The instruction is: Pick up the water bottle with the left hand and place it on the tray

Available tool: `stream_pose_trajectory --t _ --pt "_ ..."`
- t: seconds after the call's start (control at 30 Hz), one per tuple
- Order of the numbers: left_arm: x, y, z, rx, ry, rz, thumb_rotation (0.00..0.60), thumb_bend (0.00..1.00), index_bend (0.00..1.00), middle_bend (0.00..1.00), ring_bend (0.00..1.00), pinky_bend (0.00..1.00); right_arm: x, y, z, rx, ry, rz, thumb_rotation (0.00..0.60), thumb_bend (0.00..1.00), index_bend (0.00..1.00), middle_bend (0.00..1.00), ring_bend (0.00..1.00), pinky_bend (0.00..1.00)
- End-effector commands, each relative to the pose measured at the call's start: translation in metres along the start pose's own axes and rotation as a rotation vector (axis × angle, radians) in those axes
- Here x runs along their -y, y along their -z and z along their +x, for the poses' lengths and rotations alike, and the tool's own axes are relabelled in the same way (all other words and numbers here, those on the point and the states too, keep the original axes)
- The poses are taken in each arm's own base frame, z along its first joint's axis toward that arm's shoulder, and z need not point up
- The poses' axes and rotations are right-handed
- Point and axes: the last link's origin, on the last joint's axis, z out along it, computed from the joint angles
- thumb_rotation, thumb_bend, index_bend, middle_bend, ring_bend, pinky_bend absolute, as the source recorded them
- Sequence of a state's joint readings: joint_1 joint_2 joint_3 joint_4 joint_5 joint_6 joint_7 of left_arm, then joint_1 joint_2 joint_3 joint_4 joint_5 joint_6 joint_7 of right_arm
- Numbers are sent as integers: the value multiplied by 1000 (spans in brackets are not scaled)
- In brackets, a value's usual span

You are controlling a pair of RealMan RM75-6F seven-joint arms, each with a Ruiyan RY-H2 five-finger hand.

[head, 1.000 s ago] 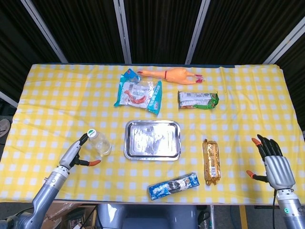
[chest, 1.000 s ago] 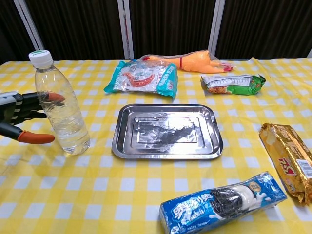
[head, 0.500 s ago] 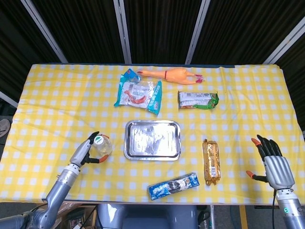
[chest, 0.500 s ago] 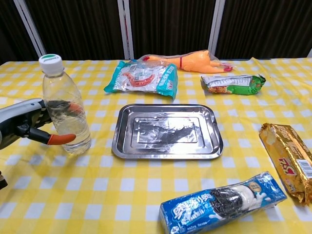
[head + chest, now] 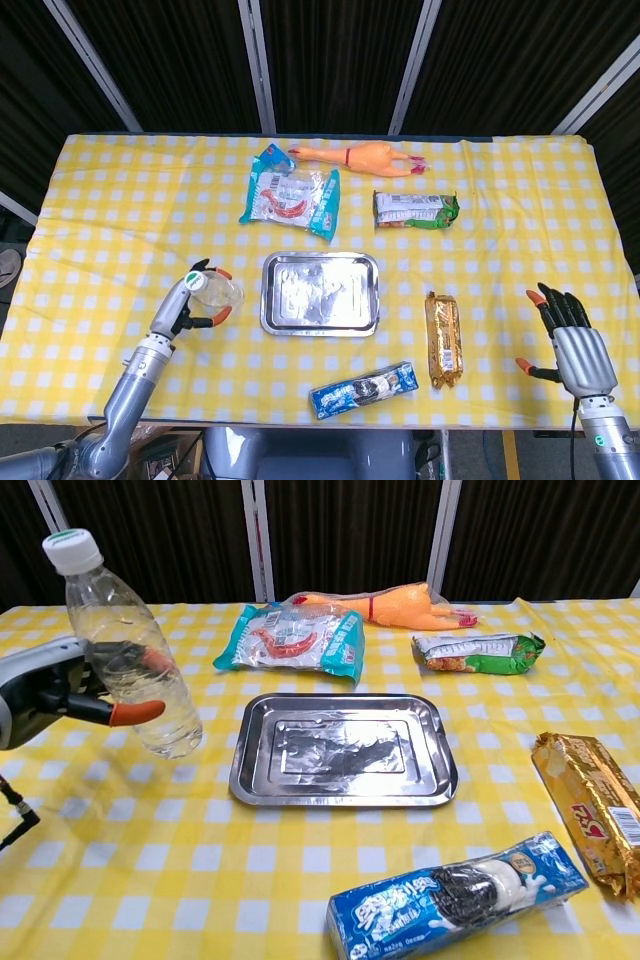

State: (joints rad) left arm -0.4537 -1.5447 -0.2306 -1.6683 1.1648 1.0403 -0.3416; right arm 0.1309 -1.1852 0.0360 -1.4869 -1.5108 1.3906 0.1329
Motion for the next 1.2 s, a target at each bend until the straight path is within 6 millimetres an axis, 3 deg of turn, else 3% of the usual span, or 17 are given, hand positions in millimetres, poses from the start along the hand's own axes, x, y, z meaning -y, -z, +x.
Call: stream_pose_trajectory --t 0.03,0.17,0.33,0.5,0.63,0.8,1.0,1.2 --pt "-37 -15 -3 46 -4 -35 600 494 495 468 7 65 0 -1 -1 7 3 -2 600 50 111 0 38 0" --pt "-75 -35 -12 102 26 -25 600 493 495 469 7 66 -1 -2 -3 14 6 -4 600 49 111 0 37 0" --pt "-119 -44 -23 148 21 -23 600 483 495 470 7 66 0 -1 -3 13 8 -2 600 50 111 0 38 0" --pt "-161 -33 -19 122 9 -40 600 479 495 476 7 66 -1 -1 -2 13 5 -6 600 49 111 0 38 0" --pt "-204 -15 -4 108 37 -102 600 478 495 476 7 66 0 -1 -3 16 4 -2 600 50 111 0 38 0" --pt "-240 4 14 58 -14 -174 600 473 495 478 7 66 2 -1 -5 26 8 5 600 50 111 0 37 0" --pt "-247 4 25 39 -25 -196 600 471 495 478 7 66 4 -1 -6 28 13 6 600 49 111 0 37 0" --pt "-211 9 24 105 10 -84 600 471 496 473 7 66 3 0 -6 29 14 2 600 49 111 0 38 0"
